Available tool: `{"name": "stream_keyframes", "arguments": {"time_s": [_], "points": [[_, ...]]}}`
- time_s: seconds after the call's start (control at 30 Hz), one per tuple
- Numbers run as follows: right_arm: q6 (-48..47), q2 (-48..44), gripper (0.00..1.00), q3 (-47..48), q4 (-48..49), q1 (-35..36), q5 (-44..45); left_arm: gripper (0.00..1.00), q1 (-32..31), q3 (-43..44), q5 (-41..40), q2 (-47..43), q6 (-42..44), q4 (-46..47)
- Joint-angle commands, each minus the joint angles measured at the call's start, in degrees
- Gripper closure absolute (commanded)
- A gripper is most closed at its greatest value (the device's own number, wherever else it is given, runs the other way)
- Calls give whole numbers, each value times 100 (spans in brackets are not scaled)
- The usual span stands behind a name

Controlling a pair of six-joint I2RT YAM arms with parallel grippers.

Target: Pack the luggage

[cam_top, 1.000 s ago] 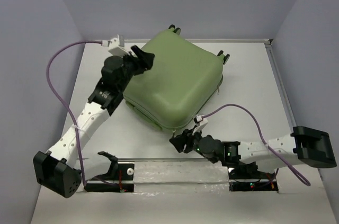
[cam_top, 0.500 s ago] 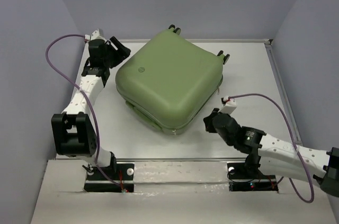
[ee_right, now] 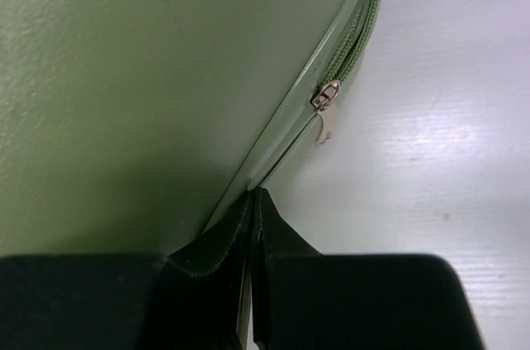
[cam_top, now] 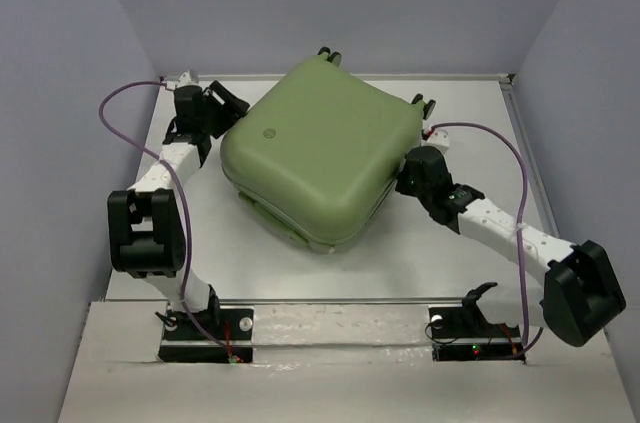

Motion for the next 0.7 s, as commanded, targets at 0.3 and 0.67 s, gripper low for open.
{"name": "stream_keyframes", "arguments": {"time_s": [0.3,0.67], "points": [[-1020,2070,91,2322,1439,-663,-3377,23,-1808,-3228,-871,-2292,-412,1343],[-1003,3286,38,4996,-309,-1295,-3952,22,-1959,-3767,-1699,-4481,-299,711]]}}
